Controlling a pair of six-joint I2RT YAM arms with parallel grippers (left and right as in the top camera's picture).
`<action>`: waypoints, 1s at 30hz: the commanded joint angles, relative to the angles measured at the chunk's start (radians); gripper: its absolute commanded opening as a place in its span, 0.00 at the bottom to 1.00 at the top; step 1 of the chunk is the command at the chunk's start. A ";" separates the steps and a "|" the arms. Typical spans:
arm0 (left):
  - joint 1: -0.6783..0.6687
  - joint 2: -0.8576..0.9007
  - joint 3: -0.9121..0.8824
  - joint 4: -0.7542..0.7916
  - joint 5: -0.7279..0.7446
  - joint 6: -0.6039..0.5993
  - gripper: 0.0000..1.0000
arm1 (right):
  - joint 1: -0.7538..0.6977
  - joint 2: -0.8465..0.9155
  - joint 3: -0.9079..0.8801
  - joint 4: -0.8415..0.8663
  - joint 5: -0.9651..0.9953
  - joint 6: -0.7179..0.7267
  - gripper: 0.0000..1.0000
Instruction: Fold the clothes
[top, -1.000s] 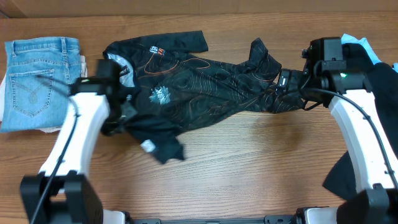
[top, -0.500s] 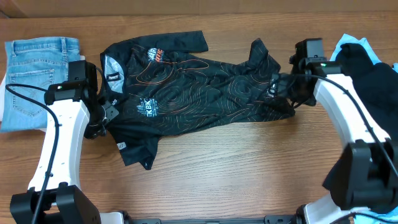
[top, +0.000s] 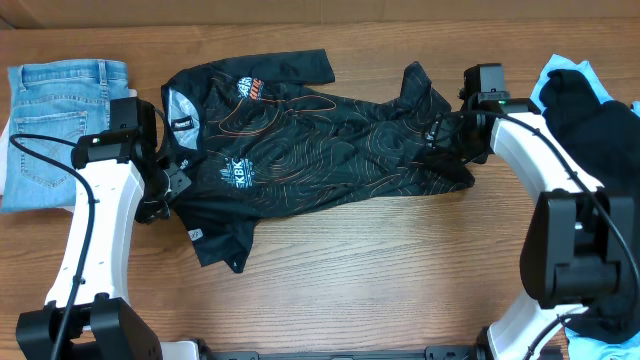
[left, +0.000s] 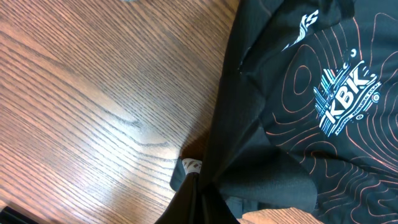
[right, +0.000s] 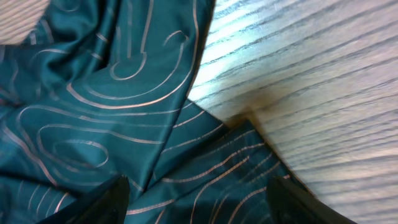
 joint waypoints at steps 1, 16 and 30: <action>-0.001 -0.008 0.019 -0.003 0.002 0.016 0.05 | -0.002 0.055 -0.003 0.015 0.002 0.053 0.75; -0.001 -0.008 0.019 -0.003 0.003 0.016 0.05 | -0.002 0.125 -0.003 0.069 0.014 0.101 0.57; -0.001 -0.008 0.019 -0.003 0.003 0.016 0.05 | -0.003 0.101 0.011 0.007 0.070 0.100 0.49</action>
